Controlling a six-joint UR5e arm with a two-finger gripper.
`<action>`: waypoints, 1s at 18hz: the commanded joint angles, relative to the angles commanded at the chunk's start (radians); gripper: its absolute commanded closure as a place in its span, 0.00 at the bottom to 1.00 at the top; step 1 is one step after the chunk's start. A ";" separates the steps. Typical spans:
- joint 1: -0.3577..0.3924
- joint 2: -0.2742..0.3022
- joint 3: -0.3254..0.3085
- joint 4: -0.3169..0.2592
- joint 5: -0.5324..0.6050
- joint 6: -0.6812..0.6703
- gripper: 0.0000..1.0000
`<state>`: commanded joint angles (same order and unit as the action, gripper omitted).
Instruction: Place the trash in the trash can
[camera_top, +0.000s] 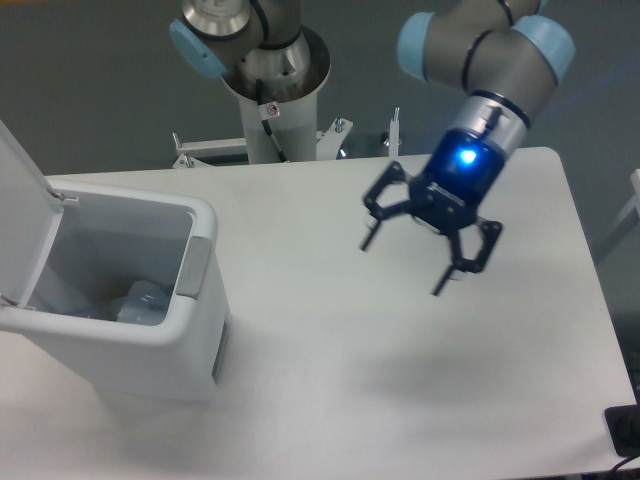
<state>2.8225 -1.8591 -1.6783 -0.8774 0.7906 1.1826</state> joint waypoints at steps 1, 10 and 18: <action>-0.002 -0.012 0.008 0.000 0.078 0.002 0.00; -0.009 -0.090 0.141 -0.245 0.636 0.273 0.00; -0.014 -0.112 0.141 -0.227 0.812 0.373 0.00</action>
<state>2.8087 -1.9712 -1.5370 -1.1045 1.6030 1.5554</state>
